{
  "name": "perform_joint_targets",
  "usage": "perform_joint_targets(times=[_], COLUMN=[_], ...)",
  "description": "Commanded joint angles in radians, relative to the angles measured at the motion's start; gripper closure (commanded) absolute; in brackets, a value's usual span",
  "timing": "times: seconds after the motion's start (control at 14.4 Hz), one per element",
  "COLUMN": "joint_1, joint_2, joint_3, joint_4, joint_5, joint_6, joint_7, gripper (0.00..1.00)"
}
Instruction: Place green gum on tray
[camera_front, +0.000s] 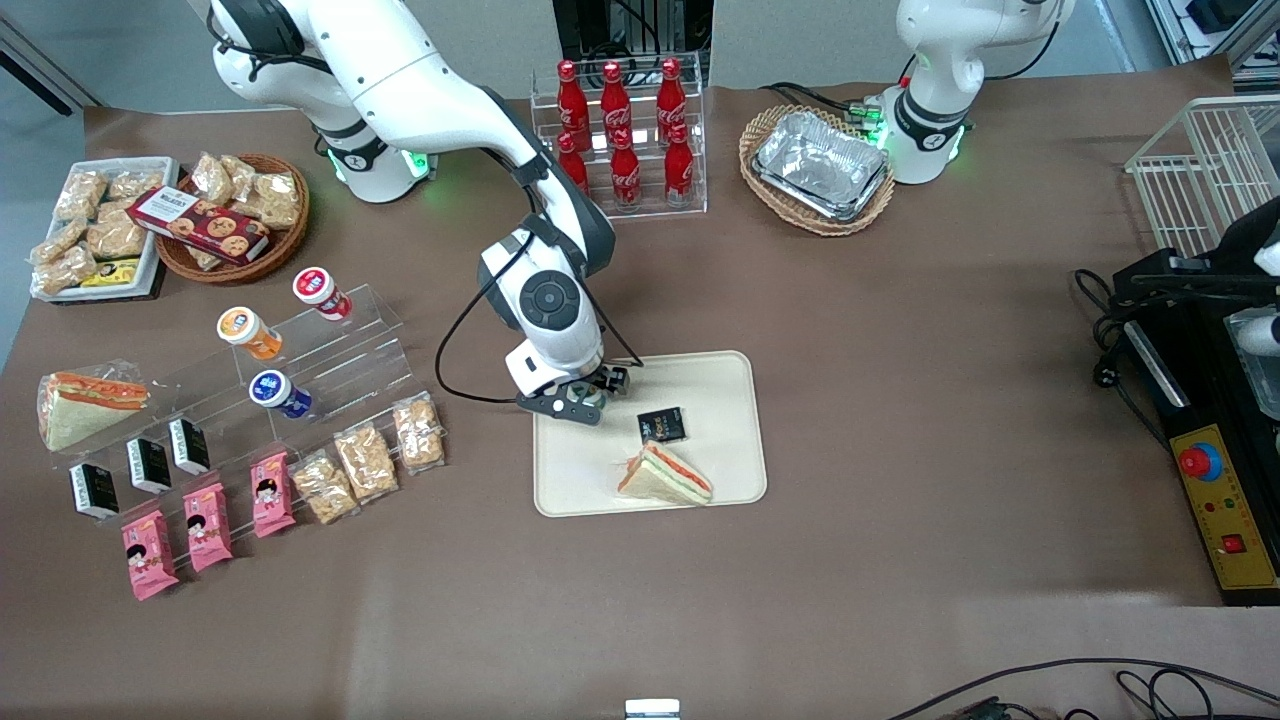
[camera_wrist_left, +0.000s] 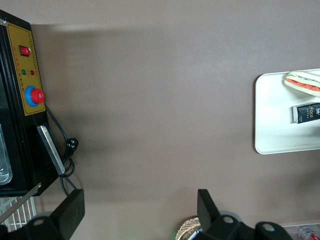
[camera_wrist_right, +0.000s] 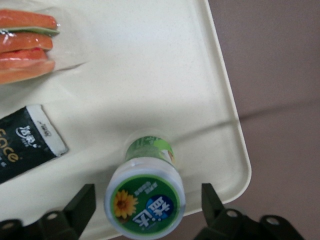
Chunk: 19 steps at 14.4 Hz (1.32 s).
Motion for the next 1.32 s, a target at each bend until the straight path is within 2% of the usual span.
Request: perform_joint_targets(times=[0.0,0.28,0.42,0.63,0.91,1.04,1.25], joint_1=[-0.029,-0.159,-0.237,-0.364,-0.574,-0.686,-0.791], joint_2=[-0.067,-0.164,-0.232,-0.339,-0.447,-0.466,-0.487], joint_3=[-0.013,-0.016,-0.037,-0.056,-0.053,-0.019,0.054], joint_4=[0.011,0.108,0.109,0.106,0.115,0.129,0.161], joint_5=[0.019,0.016,-0.001,-0.071,-0.093,-0.102,-0.154], joint_6=[-0.063,-0.273,-0.321,-0.373,-0.490,-0.517,-0.568], joint_7=[-0.038,-0.304,-0.413,-0.608,-0.846,-0.863,-0.866], gripper=[0.00,0.00,0.00,0.00,0.00,0.00,0.00])
